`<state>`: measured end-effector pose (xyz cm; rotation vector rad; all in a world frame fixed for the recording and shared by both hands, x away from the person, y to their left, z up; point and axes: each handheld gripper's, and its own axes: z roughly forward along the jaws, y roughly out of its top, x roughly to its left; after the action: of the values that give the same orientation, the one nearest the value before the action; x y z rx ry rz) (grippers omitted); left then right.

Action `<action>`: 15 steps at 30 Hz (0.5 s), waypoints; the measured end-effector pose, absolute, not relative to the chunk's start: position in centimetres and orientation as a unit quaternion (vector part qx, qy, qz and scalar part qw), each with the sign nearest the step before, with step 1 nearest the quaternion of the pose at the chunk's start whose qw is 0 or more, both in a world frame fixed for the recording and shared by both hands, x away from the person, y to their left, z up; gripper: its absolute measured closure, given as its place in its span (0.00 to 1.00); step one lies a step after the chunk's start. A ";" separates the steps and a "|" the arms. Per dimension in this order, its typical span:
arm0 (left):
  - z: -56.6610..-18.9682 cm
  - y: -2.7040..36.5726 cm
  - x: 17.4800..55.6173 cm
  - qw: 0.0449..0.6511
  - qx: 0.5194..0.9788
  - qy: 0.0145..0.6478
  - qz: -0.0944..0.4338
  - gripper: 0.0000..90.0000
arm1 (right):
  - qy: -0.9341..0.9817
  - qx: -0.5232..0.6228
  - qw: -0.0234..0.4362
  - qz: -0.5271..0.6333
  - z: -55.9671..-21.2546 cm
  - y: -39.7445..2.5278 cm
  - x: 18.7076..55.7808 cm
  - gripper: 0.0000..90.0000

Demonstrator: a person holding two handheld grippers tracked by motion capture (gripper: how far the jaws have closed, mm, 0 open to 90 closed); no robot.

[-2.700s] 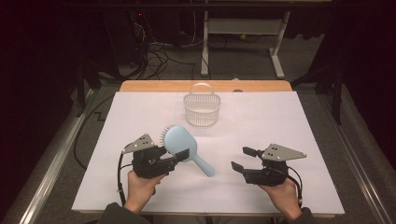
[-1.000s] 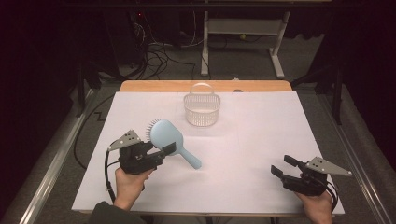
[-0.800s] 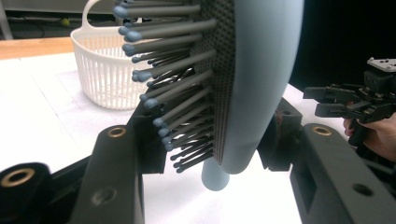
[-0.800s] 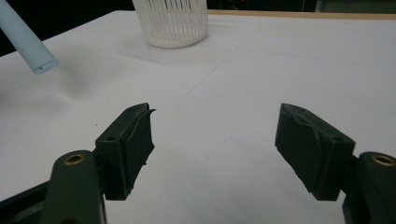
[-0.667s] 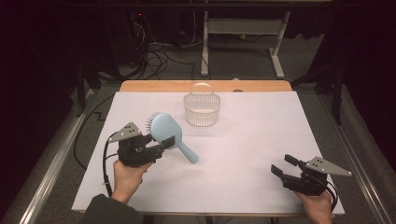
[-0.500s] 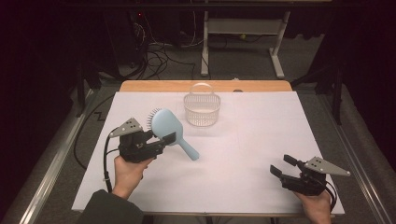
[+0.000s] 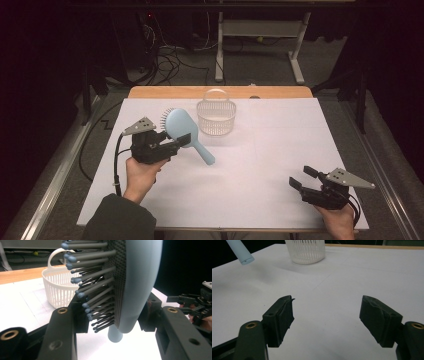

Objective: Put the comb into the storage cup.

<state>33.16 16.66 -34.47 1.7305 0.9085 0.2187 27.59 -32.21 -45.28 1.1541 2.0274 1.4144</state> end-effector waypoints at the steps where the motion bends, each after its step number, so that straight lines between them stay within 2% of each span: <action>1: -34.3 16.6 33.4 0.553 0.733 0.384 0.095 0.56 | 0.727 0.414 0.205 0.508 -45.3 -32.2 27.6 0.30; 15: -33.2 16.0 35.1 0.547 0.733 0.390 0.108 0.56 | 0.728 0.413 0.206 0.507 -45.3 -32.2 27.5 0.30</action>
<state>35.15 16.02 -33.19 1.7365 0.9240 0.2565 27.55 -32.16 -45.28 1.1512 2.0280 1.4132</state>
